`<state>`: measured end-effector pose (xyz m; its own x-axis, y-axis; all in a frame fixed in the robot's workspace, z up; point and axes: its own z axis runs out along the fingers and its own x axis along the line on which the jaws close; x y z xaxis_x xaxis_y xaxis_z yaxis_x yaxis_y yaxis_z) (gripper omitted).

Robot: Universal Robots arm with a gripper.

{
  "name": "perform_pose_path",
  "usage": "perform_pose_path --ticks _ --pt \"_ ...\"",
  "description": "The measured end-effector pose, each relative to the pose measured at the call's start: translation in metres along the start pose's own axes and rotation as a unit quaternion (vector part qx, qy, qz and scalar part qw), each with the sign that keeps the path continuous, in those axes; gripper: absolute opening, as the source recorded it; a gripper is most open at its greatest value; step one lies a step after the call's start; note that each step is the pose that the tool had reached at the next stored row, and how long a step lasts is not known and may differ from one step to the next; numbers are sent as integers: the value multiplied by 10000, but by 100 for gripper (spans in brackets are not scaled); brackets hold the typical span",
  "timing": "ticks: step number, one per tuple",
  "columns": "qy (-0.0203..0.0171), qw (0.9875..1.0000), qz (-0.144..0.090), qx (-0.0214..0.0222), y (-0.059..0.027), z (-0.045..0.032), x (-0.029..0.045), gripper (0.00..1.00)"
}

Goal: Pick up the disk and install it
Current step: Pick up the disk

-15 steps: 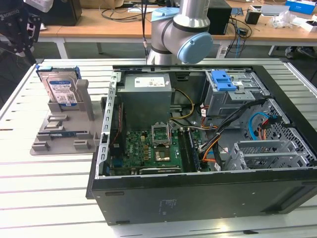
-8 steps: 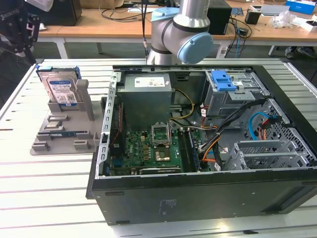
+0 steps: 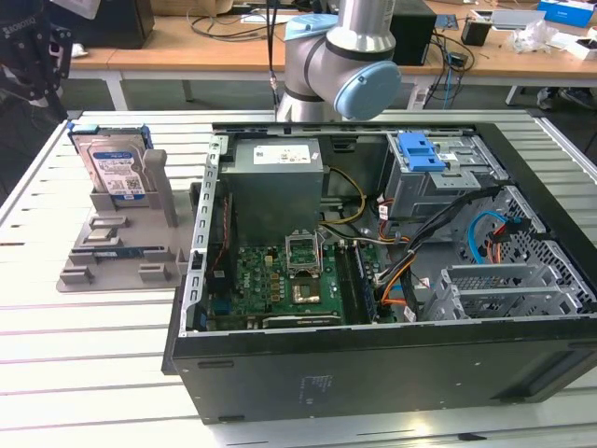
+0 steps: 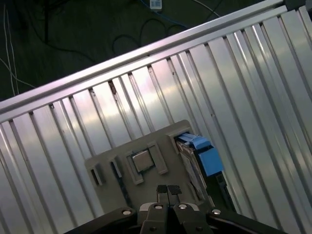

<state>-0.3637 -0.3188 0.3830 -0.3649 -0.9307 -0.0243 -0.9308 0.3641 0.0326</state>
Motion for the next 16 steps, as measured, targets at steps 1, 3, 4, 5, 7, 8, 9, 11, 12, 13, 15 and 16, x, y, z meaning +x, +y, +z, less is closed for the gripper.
perform_pose_path --ticks 1,3,4,5,7,8,9,11,12,13,15,16 --pt "2 10000 -69 -2 0 0 0 11" --pt "5 9999 -146 -3 0 0 0 11" --pt "6 9998 -196 -5 0 0 0 11" --pt "8 9997 -235 -6 0 0 0 11" --pt "11 9994 -346 -8 0 0 0 11" --pt "12 9992 -389 -9 0 0 0 11" --pt "15 9989 -465 -11 0 0 0 11" --pt "18 9984 -561 -13 0 0 0 11" --pt "20 9982 -604 -15 0 0 0 11" --pt "21 9979 -645 -15 0 0 0 11" --pt "25 9970 -779 -19 0 0 0 11" --pt "27 9966 -826 -20 0 0 0 11"
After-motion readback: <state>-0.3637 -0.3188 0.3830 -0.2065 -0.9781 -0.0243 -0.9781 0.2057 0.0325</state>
